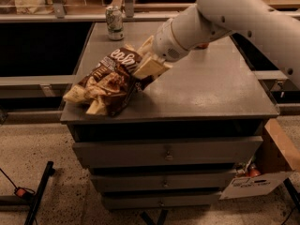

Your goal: Move brown chip bag near 7up can

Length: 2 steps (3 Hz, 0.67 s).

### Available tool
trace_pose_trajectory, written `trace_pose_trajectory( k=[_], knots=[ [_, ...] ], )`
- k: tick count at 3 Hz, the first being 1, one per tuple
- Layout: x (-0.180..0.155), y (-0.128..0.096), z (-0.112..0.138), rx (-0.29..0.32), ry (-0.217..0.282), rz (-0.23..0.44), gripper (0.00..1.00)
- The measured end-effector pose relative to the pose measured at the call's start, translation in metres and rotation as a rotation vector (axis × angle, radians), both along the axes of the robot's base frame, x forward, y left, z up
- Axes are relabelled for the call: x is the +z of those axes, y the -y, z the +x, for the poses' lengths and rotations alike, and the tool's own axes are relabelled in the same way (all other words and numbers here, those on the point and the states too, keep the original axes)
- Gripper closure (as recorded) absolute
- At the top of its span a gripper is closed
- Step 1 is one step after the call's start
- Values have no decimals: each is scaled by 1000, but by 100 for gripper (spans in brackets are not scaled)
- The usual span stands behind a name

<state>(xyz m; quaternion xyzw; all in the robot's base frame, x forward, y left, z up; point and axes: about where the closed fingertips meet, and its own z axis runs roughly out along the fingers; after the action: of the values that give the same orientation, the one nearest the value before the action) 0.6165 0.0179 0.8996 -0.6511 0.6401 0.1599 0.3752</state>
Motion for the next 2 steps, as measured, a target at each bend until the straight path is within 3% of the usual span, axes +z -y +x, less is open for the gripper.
trace_pose_trajectory(
  k=[1, 2],
  knots=[
    [20, 22, 17, -78, 70, 29, 100],
    [25, 48, 34, -200, 108, 82, 100]
  ],
)
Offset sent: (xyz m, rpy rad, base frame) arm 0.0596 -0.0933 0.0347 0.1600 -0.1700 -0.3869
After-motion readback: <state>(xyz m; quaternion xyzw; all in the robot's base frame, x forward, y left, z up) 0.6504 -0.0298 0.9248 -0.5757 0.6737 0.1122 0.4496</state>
